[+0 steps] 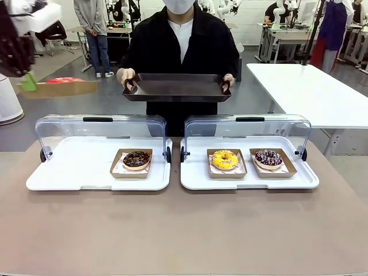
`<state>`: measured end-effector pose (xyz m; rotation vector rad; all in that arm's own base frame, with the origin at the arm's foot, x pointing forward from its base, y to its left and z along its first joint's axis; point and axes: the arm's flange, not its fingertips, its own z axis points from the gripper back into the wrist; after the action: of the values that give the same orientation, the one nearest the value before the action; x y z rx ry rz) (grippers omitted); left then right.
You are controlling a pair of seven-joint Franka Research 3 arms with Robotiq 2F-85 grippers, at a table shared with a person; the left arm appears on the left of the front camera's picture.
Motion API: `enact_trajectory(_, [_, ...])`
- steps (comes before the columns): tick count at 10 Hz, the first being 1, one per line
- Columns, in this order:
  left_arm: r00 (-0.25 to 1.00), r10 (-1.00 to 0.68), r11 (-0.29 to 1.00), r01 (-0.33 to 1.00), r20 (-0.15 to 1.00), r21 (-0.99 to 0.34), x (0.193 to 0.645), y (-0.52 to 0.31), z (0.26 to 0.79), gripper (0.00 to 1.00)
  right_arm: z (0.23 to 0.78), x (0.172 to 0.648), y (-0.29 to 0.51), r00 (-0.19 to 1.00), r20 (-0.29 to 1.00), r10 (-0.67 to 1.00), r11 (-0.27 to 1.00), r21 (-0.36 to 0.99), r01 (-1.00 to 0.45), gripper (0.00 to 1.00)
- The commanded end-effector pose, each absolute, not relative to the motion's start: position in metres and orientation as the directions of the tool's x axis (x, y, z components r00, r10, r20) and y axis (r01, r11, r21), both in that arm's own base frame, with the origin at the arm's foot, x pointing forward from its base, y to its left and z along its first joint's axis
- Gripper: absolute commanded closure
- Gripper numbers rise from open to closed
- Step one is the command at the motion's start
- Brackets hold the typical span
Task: Provide the desired donut to the person.
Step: Pick up and lift the Paper togo box containing the Donut pointed at by the person, then place the picked Paper togo box onto the Handle tray extended by the person.
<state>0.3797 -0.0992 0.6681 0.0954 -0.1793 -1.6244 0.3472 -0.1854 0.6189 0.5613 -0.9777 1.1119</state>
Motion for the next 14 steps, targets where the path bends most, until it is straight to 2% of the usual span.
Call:
enact_trajectory(1, [-0.042,-0.997,-0.031,0.985,0.061,0.172,0.406,-0.112,0.653,1.0,0.618,0.347,-0.185,0.105,0.875,0.472,0.37,-0.088,-0.925,0.0])
enact_trajectory(3, [-0.06,-0.996,-0.05,0.986,0.061,0.16,0.418,-0.114,0.634,1.0,0.618,0.347,-0.185,0.105,0.875,0.472,0.37,-0.088,-0.925,0.0])
enact_trajectory(14, [-0.071,-0.996,-0.062,0.984,0.049,0.165,0.411,-0.114,0.644,1.0,0.618,0.347,-0.185,0.105,0.875,0.472,0.37,-0.088,-0.925,0.0])
